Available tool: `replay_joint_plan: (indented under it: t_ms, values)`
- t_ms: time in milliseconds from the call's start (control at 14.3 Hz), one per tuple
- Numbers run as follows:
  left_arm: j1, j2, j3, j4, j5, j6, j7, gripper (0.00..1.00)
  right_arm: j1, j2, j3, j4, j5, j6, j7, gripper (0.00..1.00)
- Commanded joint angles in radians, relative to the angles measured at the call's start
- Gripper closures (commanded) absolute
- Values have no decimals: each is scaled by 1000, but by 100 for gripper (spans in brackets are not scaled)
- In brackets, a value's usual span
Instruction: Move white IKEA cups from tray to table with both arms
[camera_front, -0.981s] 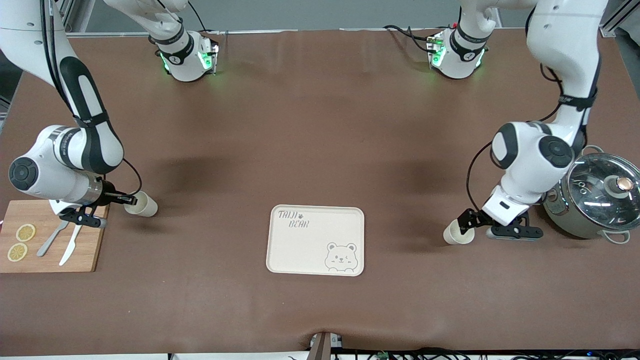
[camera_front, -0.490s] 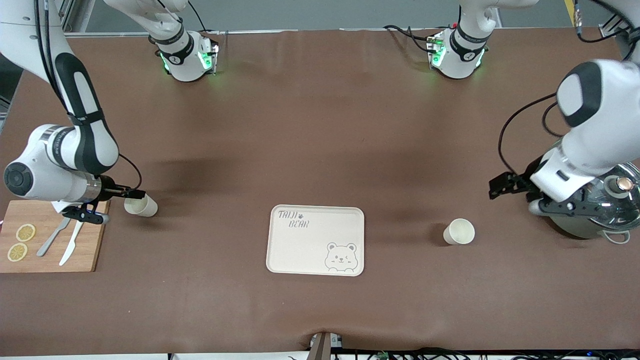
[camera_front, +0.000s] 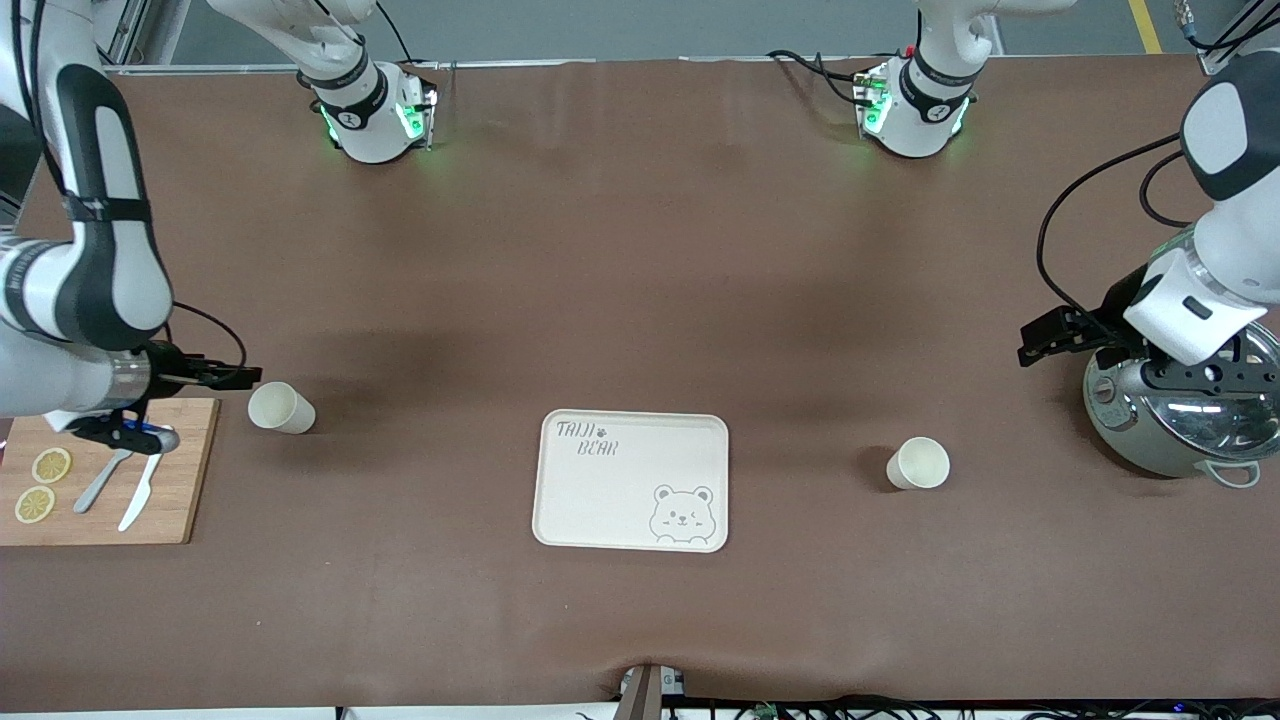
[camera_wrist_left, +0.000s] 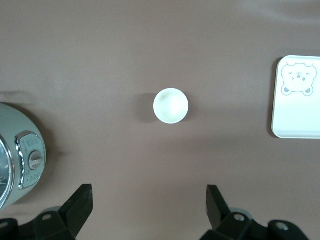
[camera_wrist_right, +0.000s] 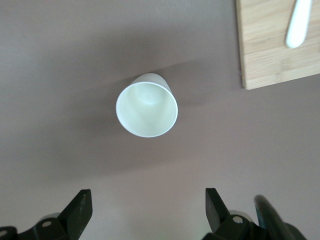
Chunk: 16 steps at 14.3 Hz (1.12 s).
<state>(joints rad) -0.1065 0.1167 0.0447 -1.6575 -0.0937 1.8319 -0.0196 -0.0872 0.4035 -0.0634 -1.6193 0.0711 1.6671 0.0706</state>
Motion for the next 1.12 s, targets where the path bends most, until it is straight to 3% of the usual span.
replay_joint_plan:
  t_ms: [0,700,1051]
  values:
    - [-1,-48,-2,-15,35,-32,-29,0,-5,9,10,125,-7,-110,6,0]
    - [-4,-69,-16,-13,72,-46,-82,0,12,15,13,452,-19,-354,8,0]
    - [-10,-68,-16,-4,74,-45,-76,0,67,-87,13,438,-40,-371,21,0]
